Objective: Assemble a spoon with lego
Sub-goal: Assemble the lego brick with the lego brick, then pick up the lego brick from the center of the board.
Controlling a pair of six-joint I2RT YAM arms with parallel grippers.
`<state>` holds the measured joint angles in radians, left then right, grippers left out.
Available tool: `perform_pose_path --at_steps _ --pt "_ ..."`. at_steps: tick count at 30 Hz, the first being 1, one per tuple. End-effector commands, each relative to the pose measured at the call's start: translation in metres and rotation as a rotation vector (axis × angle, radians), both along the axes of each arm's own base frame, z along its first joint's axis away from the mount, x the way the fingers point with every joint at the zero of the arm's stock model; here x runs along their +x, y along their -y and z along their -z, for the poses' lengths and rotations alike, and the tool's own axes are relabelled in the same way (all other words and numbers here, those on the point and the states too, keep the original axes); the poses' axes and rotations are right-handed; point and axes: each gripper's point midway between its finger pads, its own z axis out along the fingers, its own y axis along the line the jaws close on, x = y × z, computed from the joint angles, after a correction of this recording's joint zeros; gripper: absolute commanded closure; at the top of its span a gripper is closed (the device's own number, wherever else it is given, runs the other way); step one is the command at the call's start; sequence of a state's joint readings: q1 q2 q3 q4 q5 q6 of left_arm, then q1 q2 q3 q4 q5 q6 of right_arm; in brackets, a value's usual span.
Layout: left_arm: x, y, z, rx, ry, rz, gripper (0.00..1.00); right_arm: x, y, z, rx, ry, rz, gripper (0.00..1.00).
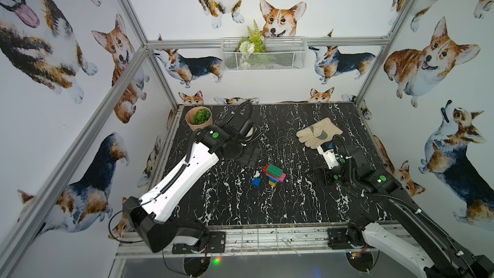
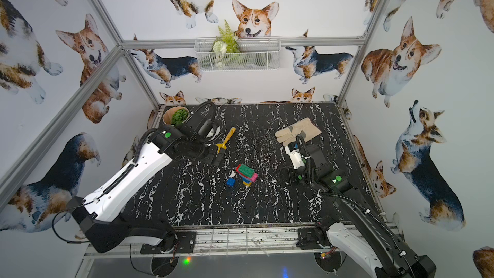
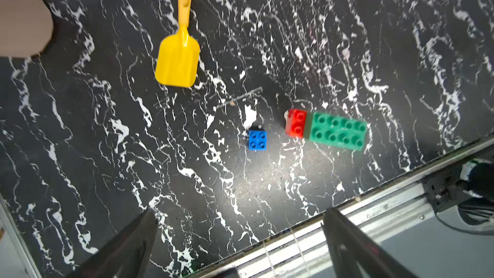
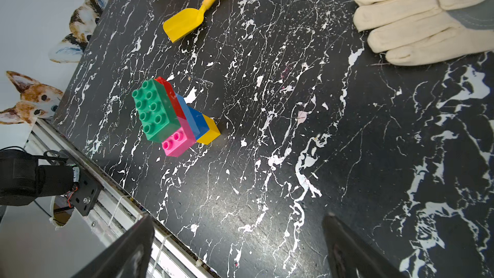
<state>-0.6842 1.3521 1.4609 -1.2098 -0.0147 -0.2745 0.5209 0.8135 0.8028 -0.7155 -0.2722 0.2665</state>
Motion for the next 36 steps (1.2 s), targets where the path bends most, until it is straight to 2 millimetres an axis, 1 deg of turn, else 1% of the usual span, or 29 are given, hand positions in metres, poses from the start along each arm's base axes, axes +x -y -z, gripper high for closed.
perform_pose_path --at_steps 1,4,7,12,15,16,18,20,23,27,34,36 --pt "-0.018 -0.007 0.032 -0.001 -0.083 0.035 0.0 0.0 -0.002 -0.004 0.009 -0.002 -0.006 0.0" --pt "-0.029 -0.003 0.07 -0.01 -0.171 0.038 0.04 0.001 -0.003 -0.002 0.006 -0.012 -0.006 0.0" --pt "-0.032 0.005 0.098 -0.047 -0.207 0.043 0.07 0.001 -0.002 0.0 0.003 -0.015 -0.006 0.0" --pt "-0.026 0.023 0.13 -0.106 -0.212 0.072 0.15 0.0 -0.001 -0.001 -0.001 -0.009 -0.002 0.0" --pt "-0.022 0.029 0.147 -0.131 -0.195 0.071 0.2 0.0 -0.001 -0.001 -0.001 -0.007 -0.003 0.0" --pt "-0.02 0.03 0.149 -0.138 -0.184 0.07 0.2 0.0 0.0 0.0 -0.002 -0.007 -0.002 0.0" --pt "-0.015 0.034 0.146 -0.139 -0.159 0.071 0.22 0.001 0.0 0.0 -0.004 -0.003 0.0 0.0" --pt "-0.009 0.035 0.144 -0.146 -0.129 0.057 0.27 0.001 0.0 0.0 -0.004 -0.002 0.0 0.0" --pt "-0.007 0.033 0.156 -0.107 -0.139 0.035 0.29 0.001 0.0 0.001 -0.003 -0.005 0.0 0.0" --pt "-0.003 0.034 0.159 -0.102 -0.113 0.012 0.3 0.001 0.0 -0.001 0.0 0.0 0.001 0.0" --pt "-0.001 0.042 0.176 -0.091 -0.107 -0.007 0.31 0.0 0.0 -0.001 0.001 0.003 0.0 0.0" --pt "0.003 0.042 0.176 -0.092 -0.094 -0.016 0.31 0.0 0.0 -0.001 0.003 0.002 -0.002 0.0"
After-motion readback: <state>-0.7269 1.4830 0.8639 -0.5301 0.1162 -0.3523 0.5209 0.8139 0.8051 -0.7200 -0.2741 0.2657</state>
